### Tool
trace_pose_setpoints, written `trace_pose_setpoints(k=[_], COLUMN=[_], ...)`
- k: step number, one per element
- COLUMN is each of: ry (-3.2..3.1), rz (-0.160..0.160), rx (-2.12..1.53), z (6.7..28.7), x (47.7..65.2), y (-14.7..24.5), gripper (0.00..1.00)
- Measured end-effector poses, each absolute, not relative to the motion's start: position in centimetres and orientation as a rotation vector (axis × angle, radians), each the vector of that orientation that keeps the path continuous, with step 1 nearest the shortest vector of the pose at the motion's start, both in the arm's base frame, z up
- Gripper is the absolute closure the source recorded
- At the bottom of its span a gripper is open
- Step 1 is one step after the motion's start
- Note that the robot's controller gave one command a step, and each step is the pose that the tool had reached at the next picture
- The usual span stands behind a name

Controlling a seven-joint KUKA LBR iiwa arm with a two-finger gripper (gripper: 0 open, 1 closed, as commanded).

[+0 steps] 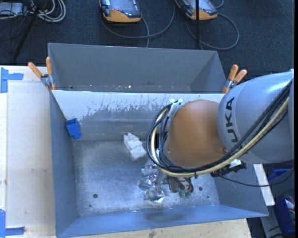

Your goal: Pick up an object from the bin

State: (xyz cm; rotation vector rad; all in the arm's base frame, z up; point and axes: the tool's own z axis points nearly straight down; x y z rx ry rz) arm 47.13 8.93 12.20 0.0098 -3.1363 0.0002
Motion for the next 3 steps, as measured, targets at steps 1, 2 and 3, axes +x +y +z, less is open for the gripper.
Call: trace_pose_setpoints(k=[1,2,3], ry=[-3.136,-3.136,-3.136], rz=[0.0,0.0,0.0], rx=[0.01,0.01,0.01], z=[12.2,12.2,12.2], x=[47.13,47.13,47.13], y=[8.93,8.93,8.93], gripper=[1.0,1.0,1.0])
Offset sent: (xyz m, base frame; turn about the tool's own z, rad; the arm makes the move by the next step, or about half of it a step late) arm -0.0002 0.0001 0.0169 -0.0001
